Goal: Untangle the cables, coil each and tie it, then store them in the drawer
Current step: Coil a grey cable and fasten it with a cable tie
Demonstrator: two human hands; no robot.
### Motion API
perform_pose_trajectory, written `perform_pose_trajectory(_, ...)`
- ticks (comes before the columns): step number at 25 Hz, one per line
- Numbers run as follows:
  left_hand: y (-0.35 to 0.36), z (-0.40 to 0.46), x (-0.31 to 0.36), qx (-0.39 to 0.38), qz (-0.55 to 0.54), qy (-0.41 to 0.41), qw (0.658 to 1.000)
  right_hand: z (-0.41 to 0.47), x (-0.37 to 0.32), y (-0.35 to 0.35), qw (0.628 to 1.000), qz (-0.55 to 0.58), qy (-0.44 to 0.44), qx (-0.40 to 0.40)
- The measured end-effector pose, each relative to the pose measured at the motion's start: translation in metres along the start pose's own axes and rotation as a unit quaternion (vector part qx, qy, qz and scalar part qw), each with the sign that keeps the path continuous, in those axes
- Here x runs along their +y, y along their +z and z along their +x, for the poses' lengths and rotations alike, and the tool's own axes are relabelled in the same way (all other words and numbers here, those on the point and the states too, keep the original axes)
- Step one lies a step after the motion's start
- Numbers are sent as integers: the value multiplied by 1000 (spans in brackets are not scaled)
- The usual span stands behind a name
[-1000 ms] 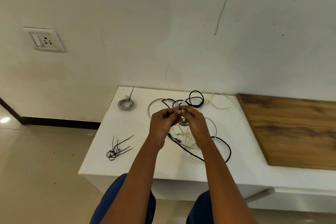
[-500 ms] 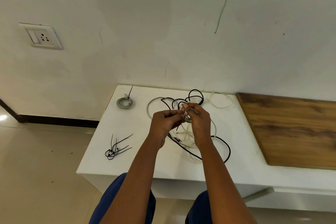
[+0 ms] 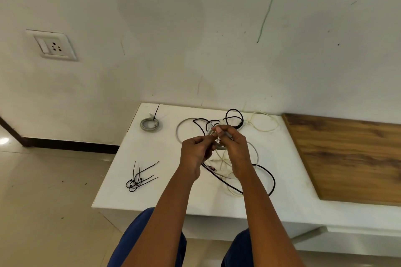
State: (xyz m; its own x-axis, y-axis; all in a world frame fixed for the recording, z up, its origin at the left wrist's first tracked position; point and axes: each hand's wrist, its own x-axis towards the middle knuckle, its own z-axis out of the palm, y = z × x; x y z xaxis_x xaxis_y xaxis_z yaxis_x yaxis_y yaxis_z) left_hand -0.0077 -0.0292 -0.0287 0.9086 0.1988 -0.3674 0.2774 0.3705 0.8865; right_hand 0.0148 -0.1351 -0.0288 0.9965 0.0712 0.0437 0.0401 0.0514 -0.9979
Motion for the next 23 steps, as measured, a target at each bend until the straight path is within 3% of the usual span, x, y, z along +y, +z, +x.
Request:
perform_pose_trajectory(3, 2, 1, 1, 35, -10, -14, 999, -1, -3, 2, 999, 45, 4, -11)
perform_pose_trajectory(7, 6, -1, 0, 87, 21, 2, 996, -2, -4, 7, 993, 74, 52, 75)
perform_pose_trajectory(11, 10, -2, -3, 147, 46, 32, 988, -2, -2, 11, 989, 100, 73, 86)
perform_pose_trajectory(16, 11, -1, -5, 178, 13, 37, 983, -1, -1, 8, 983, 151, 107, 14)
perform_pose_trajectory(23, 8, -5, -8, 114, -8, 61, 992, -3, -4, 1, 983, 97, 129, -90)
